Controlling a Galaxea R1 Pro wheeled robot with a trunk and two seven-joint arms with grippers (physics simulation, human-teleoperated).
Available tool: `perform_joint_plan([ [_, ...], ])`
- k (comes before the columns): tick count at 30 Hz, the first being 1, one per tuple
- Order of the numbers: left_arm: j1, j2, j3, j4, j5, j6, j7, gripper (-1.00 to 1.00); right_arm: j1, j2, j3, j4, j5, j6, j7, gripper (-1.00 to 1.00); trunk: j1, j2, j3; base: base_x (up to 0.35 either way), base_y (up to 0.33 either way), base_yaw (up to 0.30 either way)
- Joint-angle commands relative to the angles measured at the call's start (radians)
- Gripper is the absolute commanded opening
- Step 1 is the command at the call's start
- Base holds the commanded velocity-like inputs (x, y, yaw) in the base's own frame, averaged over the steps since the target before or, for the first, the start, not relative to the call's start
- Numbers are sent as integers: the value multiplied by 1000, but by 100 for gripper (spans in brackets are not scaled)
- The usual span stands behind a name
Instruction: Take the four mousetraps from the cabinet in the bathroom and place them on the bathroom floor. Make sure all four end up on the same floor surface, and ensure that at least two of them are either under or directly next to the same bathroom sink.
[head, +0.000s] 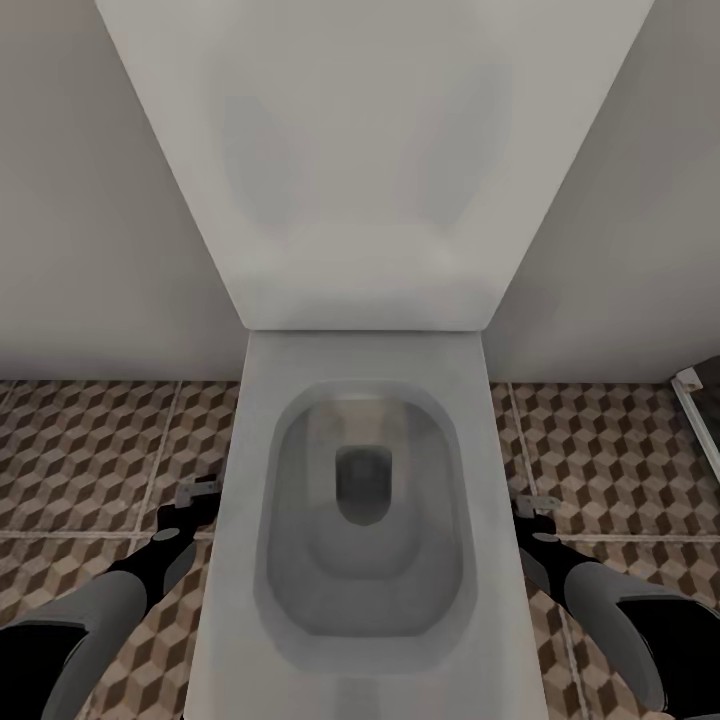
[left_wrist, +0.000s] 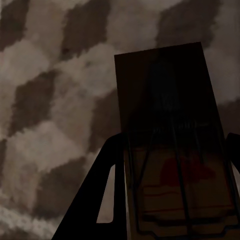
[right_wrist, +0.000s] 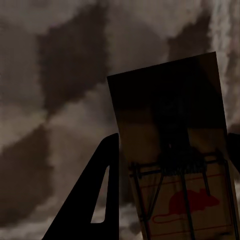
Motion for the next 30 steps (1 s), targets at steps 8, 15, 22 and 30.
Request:
perform_joint_plan([
  [8, 0, 0, -9, 1, 8, -3, 6, -100, -1, 0, 9, 3, -13, -6, 3, -100, 0, 0, -1, 0, 0, 0],
  [15, 0, 0, -9, 1, 8, -3, 6, -100, -1, 0, 9, 3, -13, -6, 3, 100, 0, 0, -1, 0, 0, 0],
  [22, 0, 0, -9, 1, 8, -3, 6, -100, -1, 0, 9, 3, -13, -6, 3, 100, 0, 0, -1, 0, 0, 0],
  [30, 0, 0, -9, 1, 8, -3, 6, -100, -1, -1, 9, 3, -13, -6, 3, 100, 0, 0, -1, 0, 0, 0],
])
